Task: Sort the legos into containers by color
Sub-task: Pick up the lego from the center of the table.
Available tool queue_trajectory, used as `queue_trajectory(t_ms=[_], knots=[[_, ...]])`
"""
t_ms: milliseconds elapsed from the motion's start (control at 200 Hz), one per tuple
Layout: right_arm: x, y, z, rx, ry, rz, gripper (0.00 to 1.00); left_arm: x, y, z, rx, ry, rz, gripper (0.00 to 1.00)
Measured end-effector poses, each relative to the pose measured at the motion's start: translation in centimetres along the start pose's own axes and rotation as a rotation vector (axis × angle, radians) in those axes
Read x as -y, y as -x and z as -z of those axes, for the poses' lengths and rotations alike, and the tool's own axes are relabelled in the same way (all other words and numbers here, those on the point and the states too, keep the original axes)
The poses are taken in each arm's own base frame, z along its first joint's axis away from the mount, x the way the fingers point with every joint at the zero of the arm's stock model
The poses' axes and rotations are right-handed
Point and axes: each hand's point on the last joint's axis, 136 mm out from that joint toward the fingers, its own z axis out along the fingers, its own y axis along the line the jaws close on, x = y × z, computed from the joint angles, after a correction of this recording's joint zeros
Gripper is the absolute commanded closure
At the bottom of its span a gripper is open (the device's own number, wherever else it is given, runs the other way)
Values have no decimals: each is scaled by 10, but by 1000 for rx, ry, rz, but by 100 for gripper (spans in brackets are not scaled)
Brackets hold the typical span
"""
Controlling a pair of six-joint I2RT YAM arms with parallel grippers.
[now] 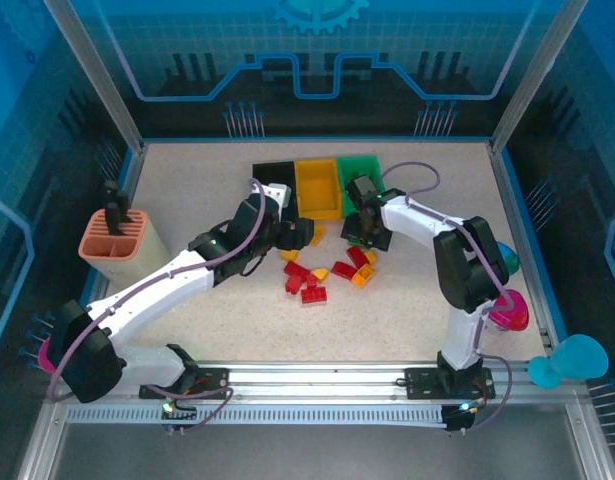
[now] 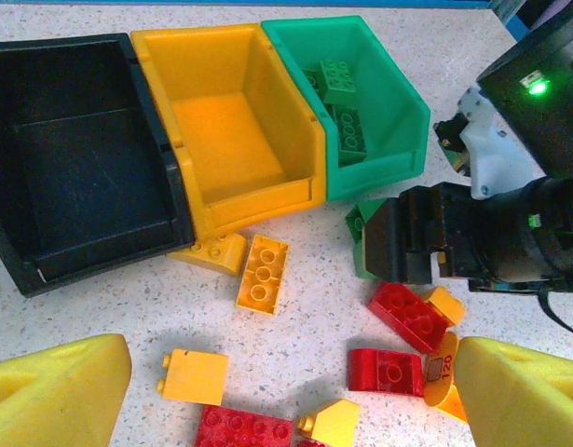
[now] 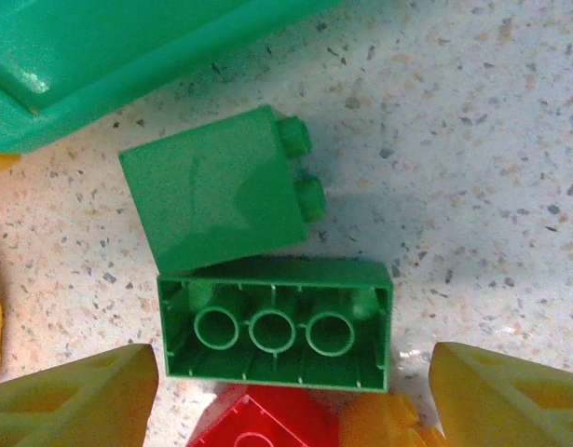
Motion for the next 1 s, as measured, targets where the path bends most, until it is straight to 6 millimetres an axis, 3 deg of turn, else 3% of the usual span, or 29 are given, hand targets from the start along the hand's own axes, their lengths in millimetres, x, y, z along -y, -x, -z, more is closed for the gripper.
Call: queue_trajectory(t_ms=[485, 1001], knots=[[-1, -6, -23, -30, -41, 8, 23, -5, -6, -1, -5, 19, -2, 11], [-2, -6, -22, 6, -63, 29, 40, -7, -6, -1, -1, 29, -2, 13]])
